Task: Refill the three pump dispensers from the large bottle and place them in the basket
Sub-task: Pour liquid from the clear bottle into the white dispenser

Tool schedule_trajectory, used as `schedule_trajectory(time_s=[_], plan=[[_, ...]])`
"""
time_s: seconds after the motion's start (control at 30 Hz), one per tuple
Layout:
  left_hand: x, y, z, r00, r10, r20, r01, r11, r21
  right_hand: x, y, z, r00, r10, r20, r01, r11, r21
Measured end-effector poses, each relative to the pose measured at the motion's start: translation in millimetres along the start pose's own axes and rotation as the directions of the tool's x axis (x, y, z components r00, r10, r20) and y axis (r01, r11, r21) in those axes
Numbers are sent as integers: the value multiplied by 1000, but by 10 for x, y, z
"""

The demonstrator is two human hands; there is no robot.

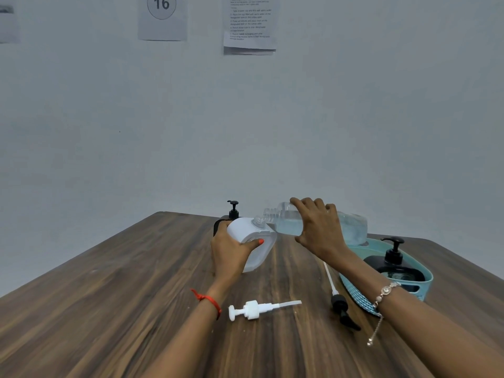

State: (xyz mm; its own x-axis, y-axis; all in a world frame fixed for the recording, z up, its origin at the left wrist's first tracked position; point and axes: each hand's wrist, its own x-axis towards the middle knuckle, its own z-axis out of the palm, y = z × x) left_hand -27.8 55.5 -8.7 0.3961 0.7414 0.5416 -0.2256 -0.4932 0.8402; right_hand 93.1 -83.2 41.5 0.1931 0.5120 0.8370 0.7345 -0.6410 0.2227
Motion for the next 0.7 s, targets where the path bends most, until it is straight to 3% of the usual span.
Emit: schedule_trajectory(time_s=[0.27, 0.7], plan=[[-21, 8, -16, 1000, -21, -1, 21, 1000, 2, -8, -7, 7, 1000, -4, 7, 4, 1000, -6], [-55, -12, 16, 999, -38, 24, 38, 999, -10, -57, -4, -69, 988, 30, 154, -36, 999, 35]])
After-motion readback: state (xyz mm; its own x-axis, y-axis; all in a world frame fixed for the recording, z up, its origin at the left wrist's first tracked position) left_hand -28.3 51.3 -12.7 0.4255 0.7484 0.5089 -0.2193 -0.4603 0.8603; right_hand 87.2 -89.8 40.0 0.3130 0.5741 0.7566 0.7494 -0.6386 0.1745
